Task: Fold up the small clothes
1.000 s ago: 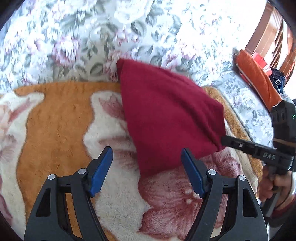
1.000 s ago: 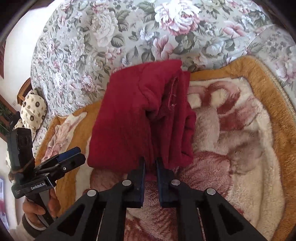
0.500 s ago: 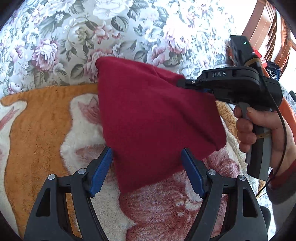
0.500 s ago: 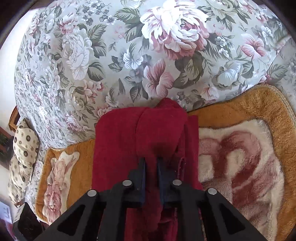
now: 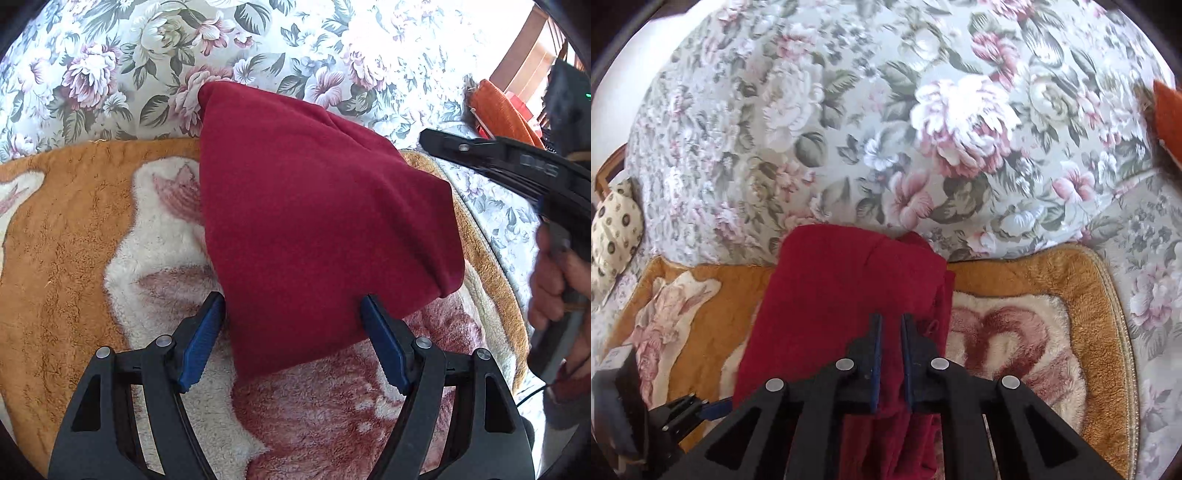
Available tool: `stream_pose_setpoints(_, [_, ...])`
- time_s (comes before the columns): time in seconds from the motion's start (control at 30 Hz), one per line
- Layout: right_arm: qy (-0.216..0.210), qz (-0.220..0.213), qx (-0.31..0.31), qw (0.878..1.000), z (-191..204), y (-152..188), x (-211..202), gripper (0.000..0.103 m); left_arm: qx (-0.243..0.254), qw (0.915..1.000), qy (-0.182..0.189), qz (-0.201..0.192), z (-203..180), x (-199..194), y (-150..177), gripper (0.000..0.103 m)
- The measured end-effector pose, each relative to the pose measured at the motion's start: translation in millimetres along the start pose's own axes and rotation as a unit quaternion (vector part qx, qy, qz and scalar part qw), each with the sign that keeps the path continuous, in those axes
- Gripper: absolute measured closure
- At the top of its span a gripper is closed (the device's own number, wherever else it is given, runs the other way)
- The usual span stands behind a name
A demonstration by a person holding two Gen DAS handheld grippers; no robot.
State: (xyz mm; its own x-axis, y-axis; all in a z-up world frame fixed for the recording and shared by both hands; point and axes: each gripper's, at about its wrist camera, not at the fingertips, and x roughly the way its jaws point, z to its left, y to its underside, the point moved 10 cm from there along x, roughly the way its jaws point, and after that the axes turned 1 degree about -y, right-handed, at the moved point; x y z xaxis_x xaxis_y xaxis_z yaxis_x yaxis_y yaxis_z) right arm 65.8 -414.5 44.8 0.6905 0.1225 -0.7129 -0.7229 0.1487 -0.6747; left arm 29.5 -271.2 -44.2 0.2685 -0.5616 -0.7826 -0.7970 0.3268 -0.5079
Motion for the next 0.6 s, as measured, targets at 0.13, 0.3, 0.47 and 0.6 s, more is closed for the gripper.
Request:
stream_pose_setpoints(0.13, [-0.013, 0.017, -0.014, 1.0, 16.6, 21.6, -4.9, 0.096, -0.006, 1.0, 0.0, 0.003, 2.8, -0.5, 1.0, 0.026])
stream_pose_setpoints(0.3, [0.011, 0.059, 0.006, 0.998, -8.7, 64.3, 23.4, 0.096, -0.002, 1.0, -0.004, 0.004, 1.8, 0.3, 0.0, 0.026])
stream_pose_setpoints(0.47, [0.007, 0.056, 0.012, 0.998, -8.7, 64.1, 26.3, 0.097, -0.001, 1.0, -0.008, 0.0, 2.7, -2.0, -2.9, 0.026])
stream_pose_setpoints(0.6, [-0.022, 0.043, 0.049, 0.998, -7.2, 60.5, 8.0, 0.097, -0.005, 0.9999, -0.009, -0.009, 4.7, -7.1, -6.1, 0.027])
